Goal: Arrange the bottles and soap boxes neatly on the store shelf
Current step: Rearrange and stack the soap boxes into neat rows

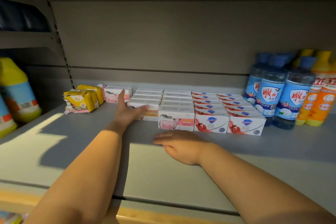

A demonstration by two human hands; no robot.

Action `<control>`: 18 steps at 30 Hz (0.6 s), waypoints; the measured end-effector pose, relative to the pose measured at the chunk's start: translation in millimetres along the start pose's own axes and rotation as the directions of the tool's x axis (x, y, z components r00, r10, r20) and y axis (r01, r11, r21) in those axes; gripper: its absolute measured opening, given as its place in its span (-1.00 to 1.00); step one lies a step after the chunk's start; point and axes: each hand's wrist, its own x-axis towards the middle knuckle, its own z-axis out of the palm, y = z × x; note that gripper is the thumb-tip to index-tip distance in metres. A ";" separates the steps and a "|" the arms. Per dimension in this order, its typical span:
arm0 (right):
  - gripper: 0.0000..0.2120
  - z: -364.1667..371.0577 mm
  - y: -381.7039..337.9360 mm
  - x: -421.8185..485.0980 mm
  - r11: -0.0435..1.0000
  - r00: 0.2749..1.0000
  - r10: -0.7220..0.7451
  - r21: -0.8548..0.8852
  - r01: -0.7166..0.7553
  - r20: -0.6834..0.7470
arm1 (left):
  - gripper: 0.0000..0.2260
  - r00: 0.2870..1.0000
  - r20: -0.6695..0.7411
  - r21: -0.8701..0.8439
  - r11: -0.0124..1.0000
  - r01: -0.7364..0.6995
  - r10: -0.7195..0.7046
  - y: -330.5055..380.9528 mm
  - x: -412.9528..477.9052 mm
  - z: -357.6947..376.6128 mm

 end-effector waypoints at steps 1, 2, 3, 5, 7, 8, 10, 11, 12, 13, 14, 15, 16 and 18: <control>-0.62 -0.3 -1.2 5.0 1.000 1.000 0.014 0.027 -0.014 0.002 | -0.24 0.999 -0.036 -0.048 0.998 0.036 -0.038 1.2 -0.2 -4.3; -0.62 0.3 -2.7 10.7 0.998 1.000 0.026 0.054 -0.026 0.005 | -0.43 0.995 -0.073 -0.059 0.997 0.058 -0.062 1.9 0.0 -9.4; -0.62 1.2 -4.3 17.5 0.997 0.999 0.035 0.071 -0.035 0.005 | -0.60 0.988 -0.130 -0.064 0.995 0.073 -0.081 1.4 2.4 -14.3; -0.62 4.5 -6.8 31.3 0.997 0.999 0.038 0.066 -0.037 -0.020 | -0.80 0.944 -0.291 -0.076 0.988 0.136 -0.152 3.6 10.5 -22.1; -0.64 7.7 -7.7 41.9 0.998 0.996 0.024 0.063 -0.019 -0.081 | -0.81 0.914 -0.399 0.174 0.973 0.153 -0.072 4.5 23.1 -28.7; -0.64 9.4 -6.2 45.2 0.996 0.994 0.021 0.083 -0.012 -0.106 | -0.78 0.919 -0.394 0.320 0.938 0.130 0.007 4.3 30.5 -31.1; -0.65 12.6 -2.9 48.0 0.991 0.991 0.016 0.131 0.001 -0.133 | -0.72 0.934 -0.309 0.532 0.846 0.014 0.179 2.5 46.8 -36.5; -0.66 13.6 -1.5 48.1 0.990 0.989 0.008 0.142 0.013 -0.147 | -0.70 0.932 -0.256 0.611 0.790 -0.049 0.255 0.2 55.9 -38.8; -0.66 14.9 0.3 48.8 0.989 0.986 -0.005 0.147 0.030 -0.164 | -0.67 0.933 -0.199 0.681 0.727 -0.089 0.301 -2.7 64.7 -40.4; -0.67 16.3 1.8 50.2 0.988 0.984 -0.017 0.150 0.045 -0.179 | -0.61 0.940 -0.140 0.747 0.656 -0.107 0.312 -7.0 73.8 -40.4; -0.67 17.7 2.6 51.1 0.986 0.981 -0.025 0.155 0.055 -0.190 | -0.53 0.952 -0.078 0.800 0.588 -0.117 0.296 -11.3 81.9 -39.1; -0.67 18.5 3.6 52.1 0.985 0.980 -0.030 0.160 0.062 -0.196 | -0.44 0.963 -0.033 0.832 0.541 -0.122 0.267 -16.0 88.8 -37.7; -0.67 18.8 4.9 52.9 0.984 0.979 -0.037 0.165 0.071 -0.200 | -0.37 0.969 -0.004 0.860 0.496 -0.123 0.246 -20.5 95.1 -36.1; -0.67 18.9 6.6 53.8 0.982 0.979 -0.043 0.175 0.078 -0.199 | -0.33 0.972 0.052 0.919 0.371 -0.137 0.231 -27.5 105.2 -34.0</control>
